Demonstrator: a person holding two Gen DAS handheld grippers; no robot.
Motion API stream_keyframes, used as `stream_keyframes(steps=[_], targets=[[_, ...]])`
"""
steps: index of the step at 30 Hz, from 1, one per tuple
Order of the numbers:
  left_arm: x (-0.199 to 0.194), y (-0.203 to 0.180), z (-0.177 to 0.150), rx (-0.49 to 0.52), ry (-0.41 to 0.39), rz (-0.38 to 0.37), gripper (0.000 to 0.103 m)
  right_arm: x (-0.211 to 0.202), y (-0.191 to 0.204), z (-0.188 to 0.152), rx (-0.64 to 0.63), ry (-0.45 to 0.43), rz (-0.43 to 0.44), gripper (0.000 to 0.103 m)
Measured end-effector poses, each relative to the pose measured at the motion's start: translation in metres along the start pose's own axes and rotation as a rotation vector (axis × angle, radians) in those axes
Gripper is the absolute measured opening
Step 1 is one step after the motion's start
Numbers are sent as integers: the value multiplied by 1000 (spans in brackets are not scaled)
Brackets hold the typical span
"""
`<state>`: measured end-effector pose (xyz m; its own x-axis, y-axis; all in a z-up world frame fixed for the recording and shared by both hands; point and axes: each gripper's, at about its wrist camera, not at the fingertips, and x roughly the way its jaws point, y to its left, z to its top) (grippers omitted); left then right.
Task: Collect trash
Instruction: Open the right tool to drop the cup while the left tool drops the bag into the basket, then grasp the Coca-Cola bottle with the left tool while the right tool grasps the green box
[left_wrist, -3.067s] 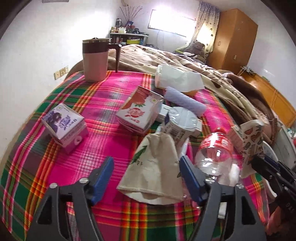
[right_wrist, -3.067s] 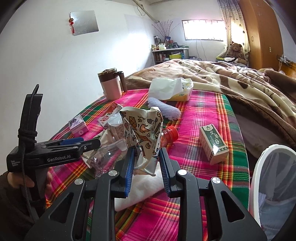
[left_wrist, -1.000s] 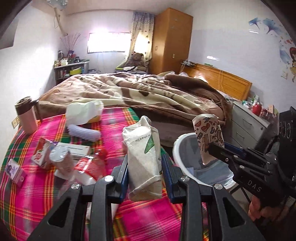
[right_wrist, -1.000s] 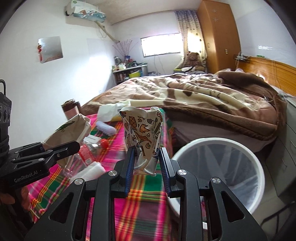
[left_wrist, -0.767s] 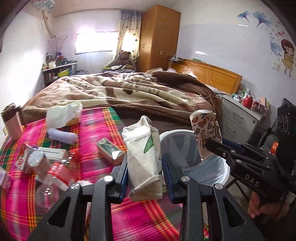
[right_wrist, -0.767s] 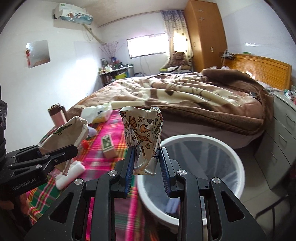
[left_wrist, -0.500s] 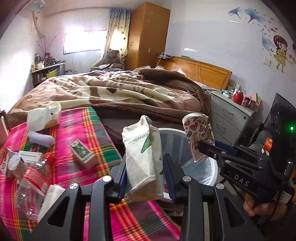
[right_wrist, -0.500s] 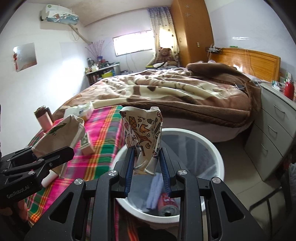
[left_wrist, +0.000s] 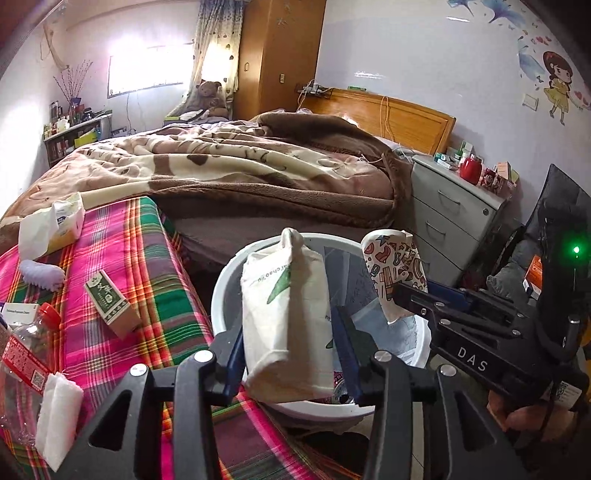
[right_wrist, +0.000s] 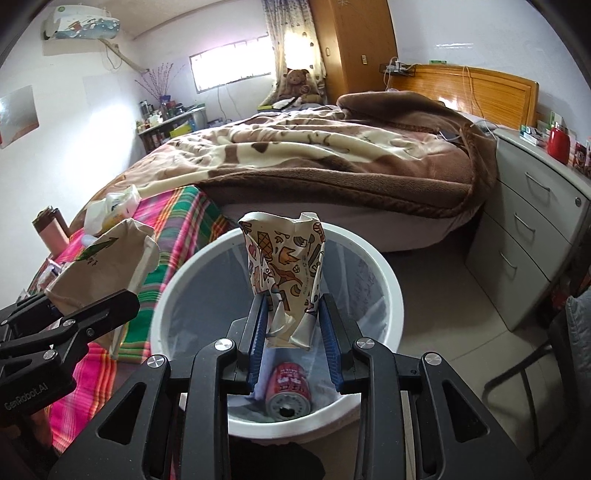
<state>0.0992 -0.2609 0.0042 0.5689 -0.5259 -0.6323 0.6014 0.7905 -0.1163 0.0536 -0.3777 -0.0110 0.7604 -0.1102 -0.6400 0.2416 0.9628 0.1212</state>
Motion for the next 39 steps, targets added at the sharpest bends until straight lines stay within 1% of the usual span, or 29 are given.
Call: stream_keyframes(steps=[2,4,5,6,7,8,11,12,13,20,22,26,29,33,39], targets=[[4,-3,0,9,7,5,51,2,-4,0,10,6,-7,33],[6,-3,0,7,15,-4,52,4,-6,0,18,15,-17,33],[7,-3,1,4,14,-5,55,4,-7,0,18,16,-21,33],[7,-4,1,6,11,-7,64,4,-8,0,18,18,-22,33],[7,-5,1,8,8,-6,67,4,-8,0,18,18,-23,33],[6,-5,1,8,7,-9,68,4,-8,0,19,17,-23,34],[5,-4,1,6,8,-9,68,3,-9,1,21,7,-26,41],[4,-4,1,4,10,-5,69,3,-9,1,21,5,-27,46],[2,-2,1,2,7,-6,69,2,-9,1,22,2,-27,48],[-14,6,0,-10,-16,8,70,-3,-5,2,22,-15,-22,49],[-20,10,0,-13,-25,13,70,-5,-2,2,20,-23,-16,54],[-33,18,-1,-13,-49,41,71,-10,7,3,8,-39,3,57],[-42,28,-2,-29,-59,46,72,-13,15,4,-2,-52,15,57],[-54,44,-7,-37,-70,80,73,-16,27,5,-12,-71,43,59],[-74,80,-15,-79,-91,139,73,-13,51,8,-39,-87,96,63]])
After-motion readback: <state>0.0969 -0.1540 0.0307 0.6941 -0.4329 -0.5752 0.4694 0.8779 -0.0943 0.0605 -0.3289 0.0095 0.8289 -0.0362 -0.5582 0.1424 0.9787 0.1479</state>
